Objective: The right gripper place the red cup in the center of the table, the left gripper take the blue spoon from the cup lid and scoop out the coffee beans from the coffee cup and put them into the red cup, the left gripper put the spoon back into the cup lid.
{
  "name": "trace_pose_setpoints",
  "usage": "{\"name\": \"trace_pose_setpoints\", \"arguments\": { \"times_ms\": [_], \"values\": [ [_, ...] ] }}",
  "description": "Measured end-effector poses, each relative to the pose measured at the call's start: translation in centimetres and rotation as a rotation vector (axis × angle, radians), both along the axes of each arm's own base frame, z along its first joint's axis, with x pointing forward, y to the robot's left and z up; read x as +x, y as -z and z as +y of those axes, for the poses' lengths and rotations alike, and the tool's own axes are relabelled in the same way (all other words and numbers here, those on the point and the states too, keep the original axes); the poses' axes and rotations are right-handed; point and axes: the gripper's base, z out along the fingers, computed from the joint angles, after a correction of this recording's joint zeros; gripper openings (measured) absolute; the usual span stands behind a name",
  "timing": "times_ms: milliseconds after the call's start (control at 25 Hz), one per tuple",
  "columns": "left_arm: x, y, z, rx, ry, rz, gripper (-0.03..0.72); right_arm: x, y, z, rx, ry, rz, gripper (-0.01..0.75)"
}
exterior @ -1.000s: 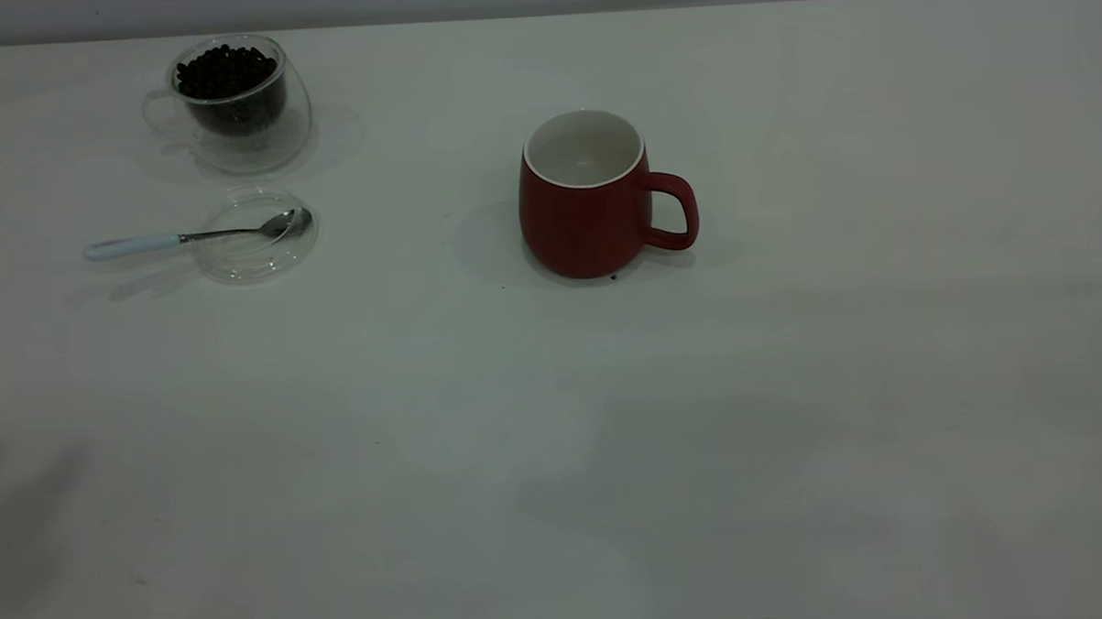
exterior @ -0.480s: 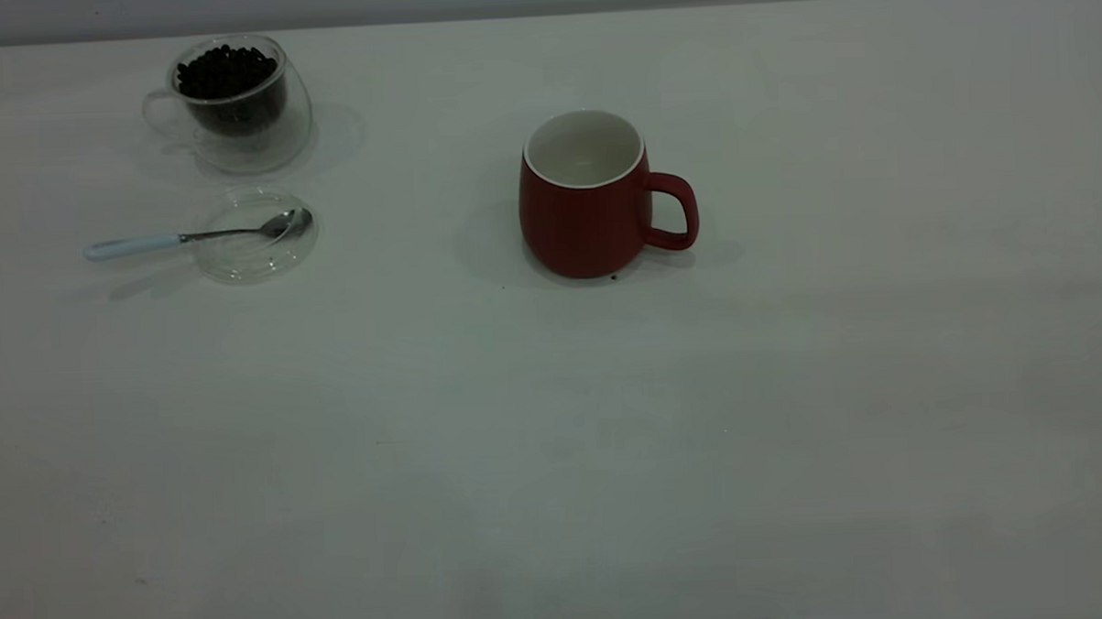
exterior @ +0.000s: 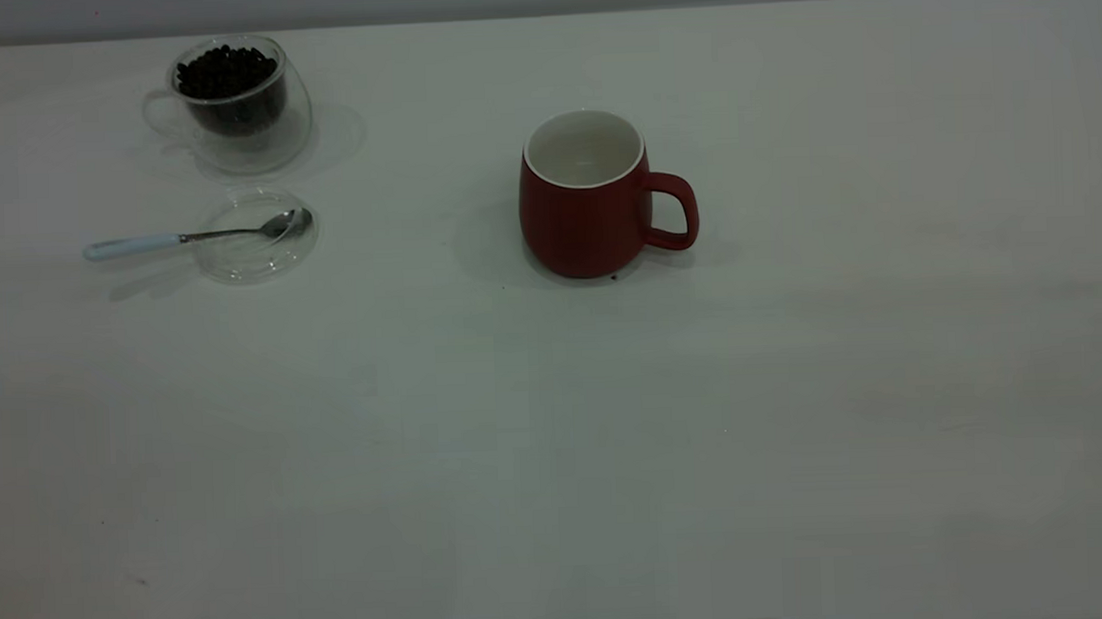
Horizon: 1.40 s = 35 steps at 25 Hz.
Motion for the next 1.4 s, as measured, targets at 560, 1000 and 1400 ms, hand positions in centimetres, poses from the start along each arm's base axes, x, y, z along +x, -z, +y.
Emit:
{"name": "trace_pose_setpoints", "arguments": {
  "times_ms": [560,1000,1400],
  "values": [
    [-3.7,2.1,0.5,0.054,0.037,-0.204,0.570,0.0,0.0,0.0,0.000,0.000,0.000,0.546],
    [-5.1,2.4,0.2,0.088,0.124,-0.307,0.570,0.0,0.0,0.0,0.000,0.000,0.000,0.546],
    [-5.1,2.4,0.2,0.098,0.146,-0.307,0.570,0.0,0.0,0.0,0.000,0.000,0.000,0.546]
  ]
}}
